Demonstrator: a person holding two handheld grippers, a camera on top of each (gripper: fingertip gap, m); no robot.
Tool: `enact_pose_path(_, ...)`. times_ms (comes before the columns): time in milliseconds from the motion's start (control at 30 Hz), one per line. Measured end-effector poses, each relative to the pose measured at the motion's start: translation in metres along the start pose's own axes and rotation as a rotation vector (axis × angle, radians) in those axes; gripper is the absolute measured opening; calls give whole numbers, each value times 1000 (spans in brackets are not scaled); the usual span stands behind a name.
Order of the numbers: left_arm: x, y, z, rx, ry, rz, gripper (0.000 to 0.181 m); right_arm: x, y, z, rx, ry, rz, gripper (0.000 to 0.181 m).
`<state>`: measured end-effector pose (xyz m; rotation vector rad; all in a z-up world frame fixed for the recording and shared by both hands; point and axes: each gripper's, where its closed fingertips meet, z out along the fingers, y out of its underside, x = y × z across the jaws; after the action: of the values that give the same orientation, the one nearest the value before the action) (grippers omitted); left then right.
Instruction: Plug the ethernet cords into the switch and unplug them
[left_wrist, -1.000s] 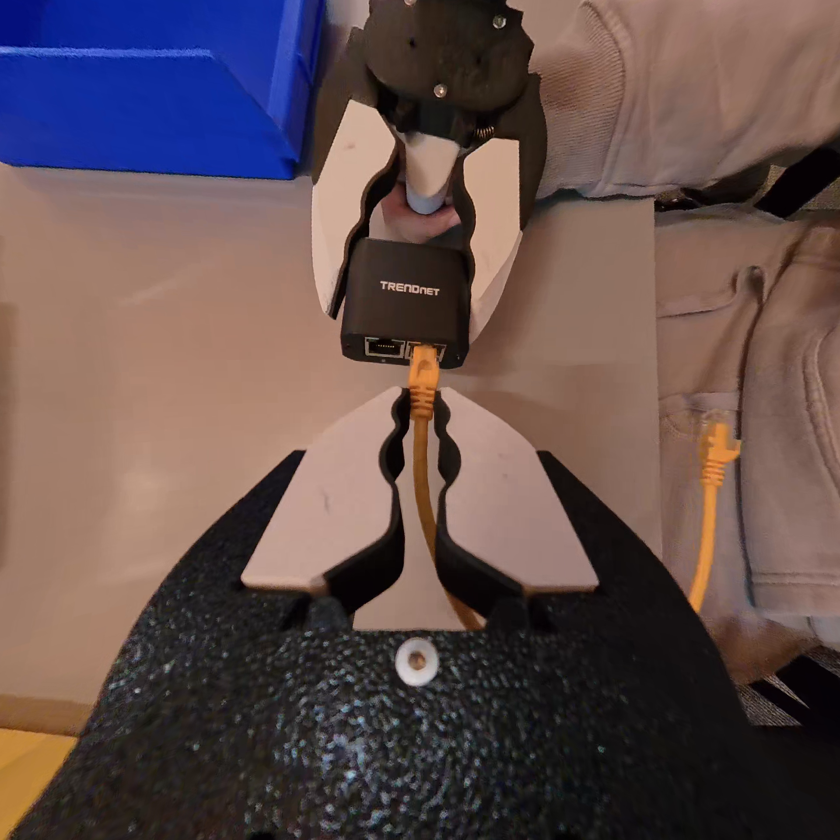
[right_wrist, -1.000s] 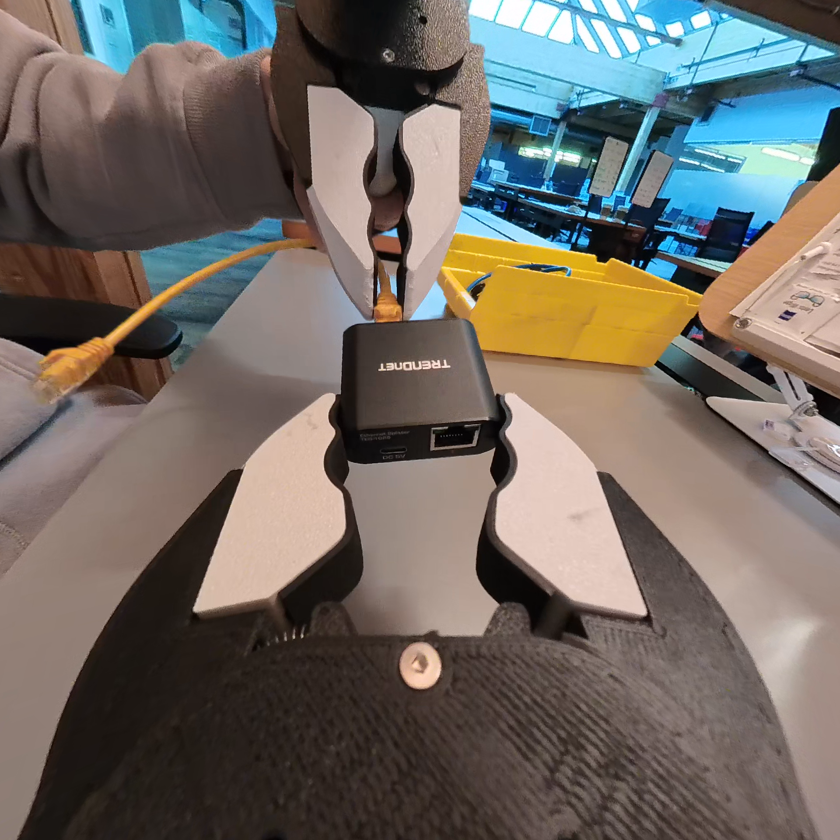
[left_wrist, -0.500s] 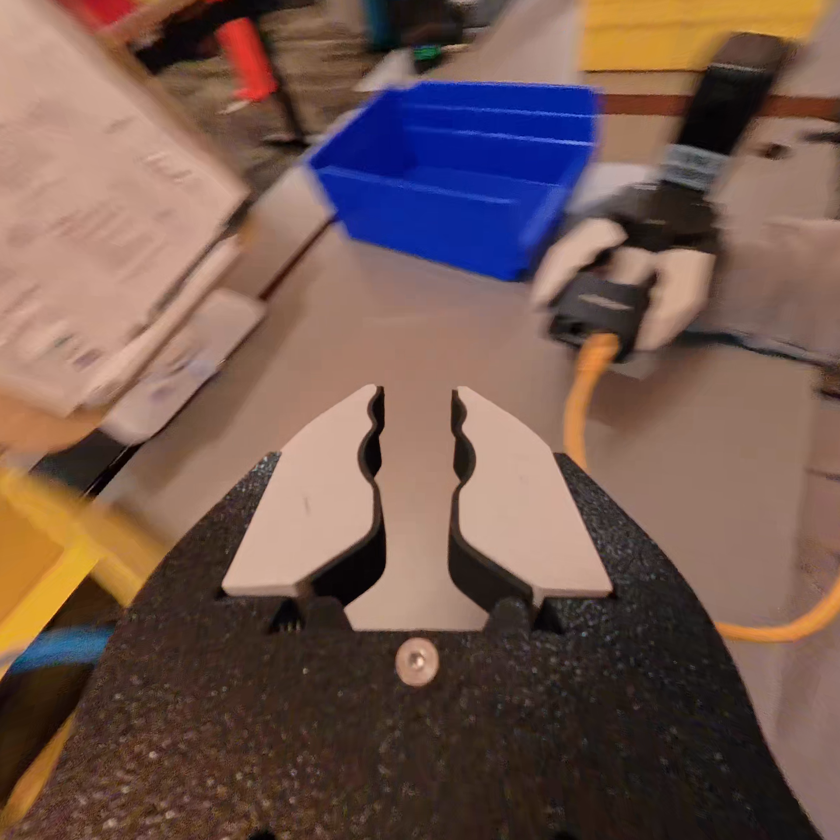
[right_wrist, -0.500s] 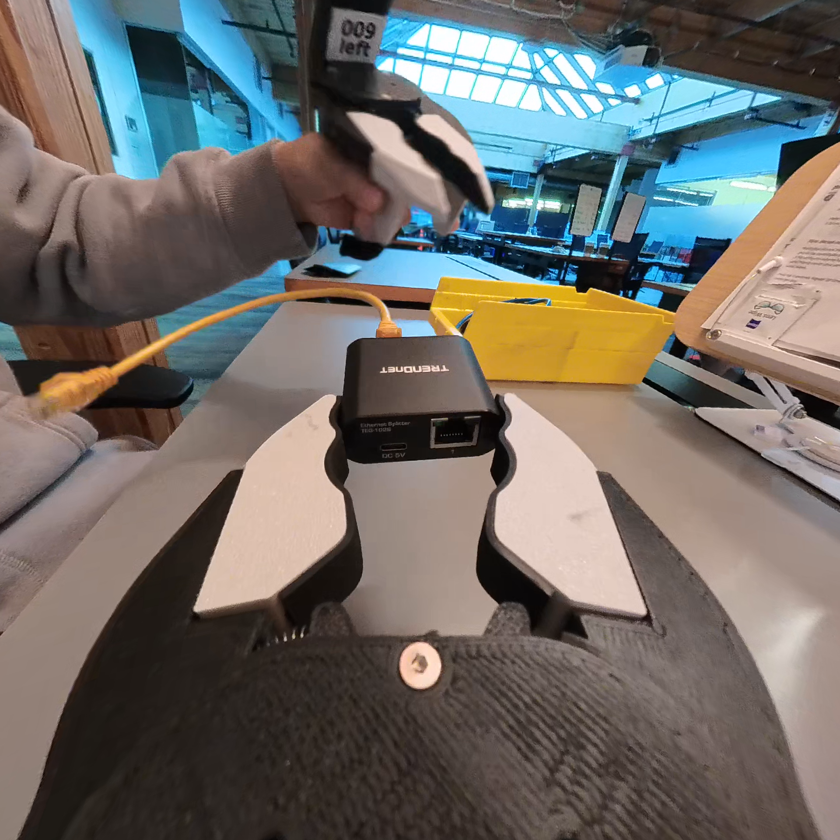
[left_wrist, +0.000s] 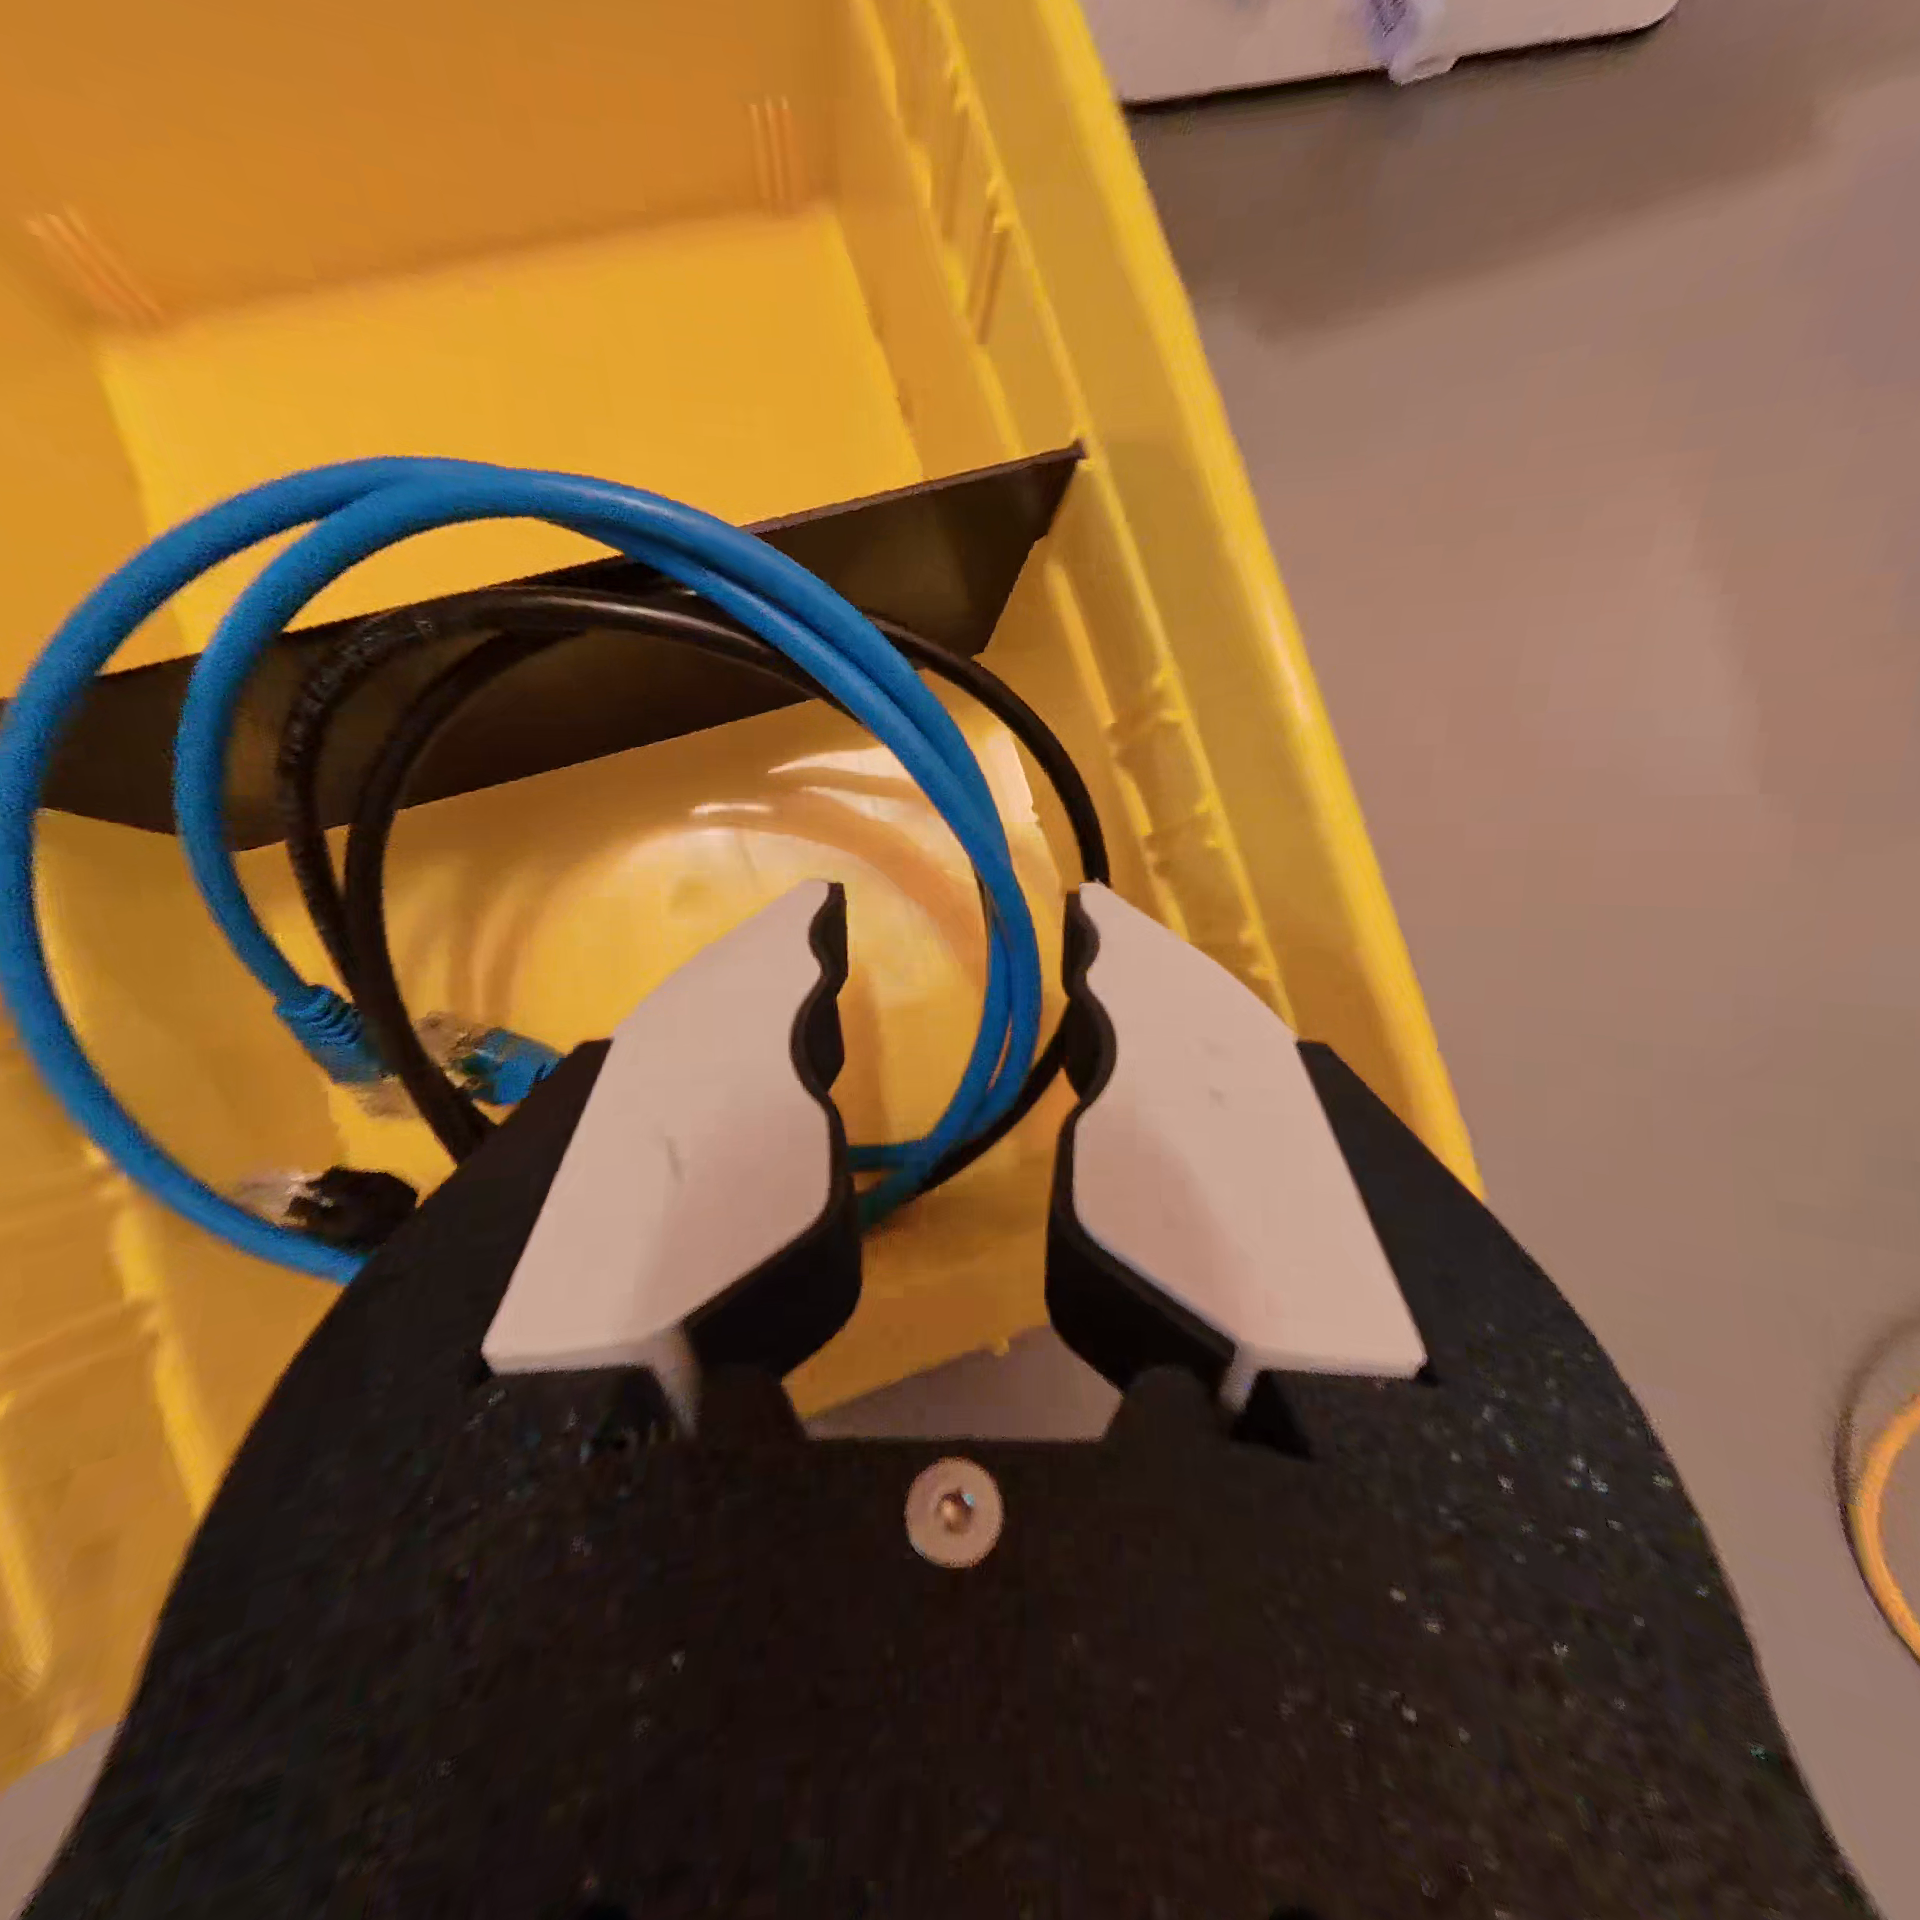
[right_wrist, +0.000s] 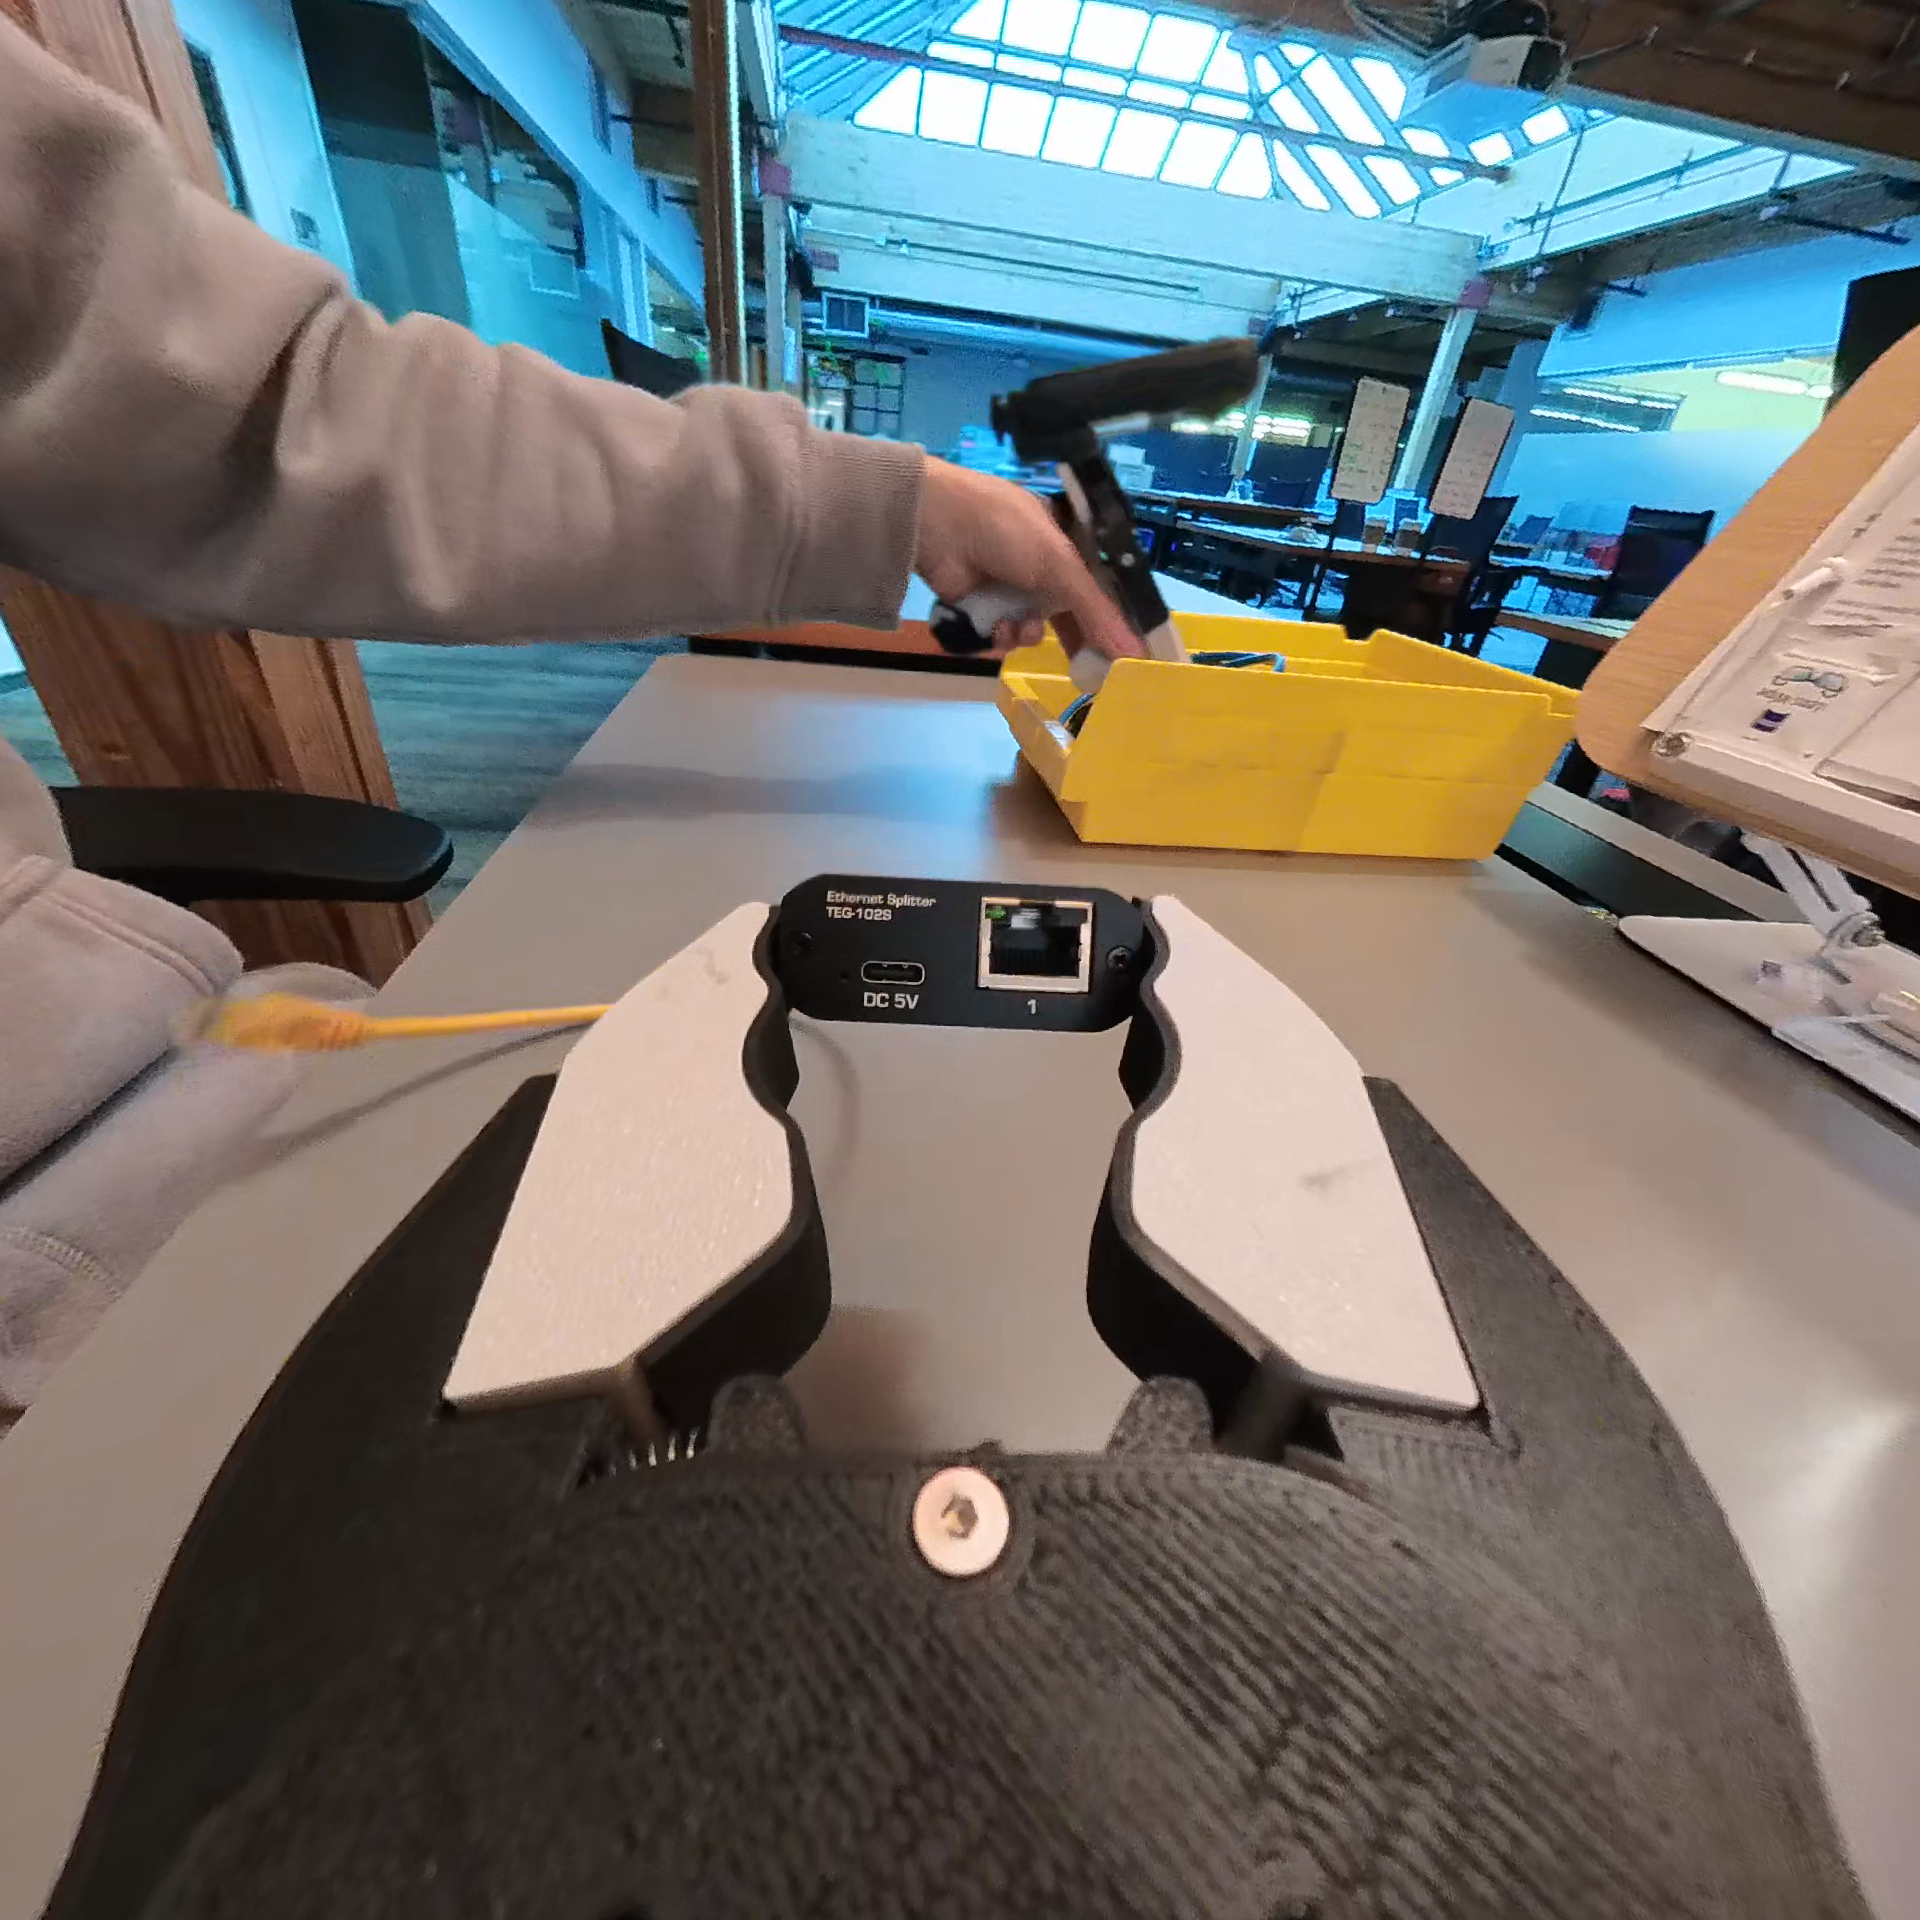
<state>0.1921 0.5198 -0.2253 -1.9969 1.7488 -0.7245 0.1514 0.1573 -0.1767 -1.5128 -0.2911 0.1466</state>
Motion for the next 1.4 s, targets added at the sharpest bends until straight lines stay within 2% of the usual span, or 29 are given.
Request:
enact_pose_path(100, -8, -5, -1, 3, -93, -18, 33, 0, -1, -1, 8, -1, 2, 62)
enact_pose_path(167, 4, -35, -30, 224, -154, 15, 27, 2, -5, -4, 39, 6, 10, 62)
enact_pose_path(233, 53, -57, -71, 454, -69, 39, 28, 5, -8, -8, 73, 12, 31, 62)
enact_pose_path(267, 90, -60, -88, 536, 36, 71, 28, 6, -10, -10, 90, 13, 40, 62)
enact_pose_path(333, 181, -44, -104, 570, 348, 161, 29, 7, -13, -13, 118, 10, 48, 62)
enact_pose_path(400, 266, -6, -98, 434, 696, 237, 48, 4, -16, -14, 147, -9, 41, 62)
enact_pose_path(433, 295, 16, -89, 309, 829, 264, 57, 1, -17, -14, 155, -26, 35, 62)
enact_pose_path(500, 332, 54, -72, 54, 1067, 277, 59, -4, -17, -10, 153, -51, 20, 62)
enact_pose_path(567, 348, 64, -58, -75, 1261, 168, 59, -11, -15, -6, 132, -67, -10, 62)
enact_pose_path(667, 359, 67, -56, -270, 1576, -37, 56, -15, -14, -4, 125, -81, -37, 62)
enact_pose_path(767, 366, 71, -60, -322, 1753, -114, 39, -15, -15, -6, 137, -79, -38, 62)
enact_pose_path(933, 370, 76, -56, -344, 1685, -98, 26, -14, -15, -5, 136, -65, -37, 61)
enact_pose_path(1100, 356, 76, -48, -432, 1342, -11, 23, -8, 10, 3, -71, 8, -148, 62)
enact_pose_path(1233, 353, 71, -49, -458, 1194, 13, 22, -2, 10, 9, -78, 65, -162, 65)
enact_pose_path(1400, 355, 68, -52, -484, 1160, 26, 22, 0, 6, 9, -47, 110, -188, 65)
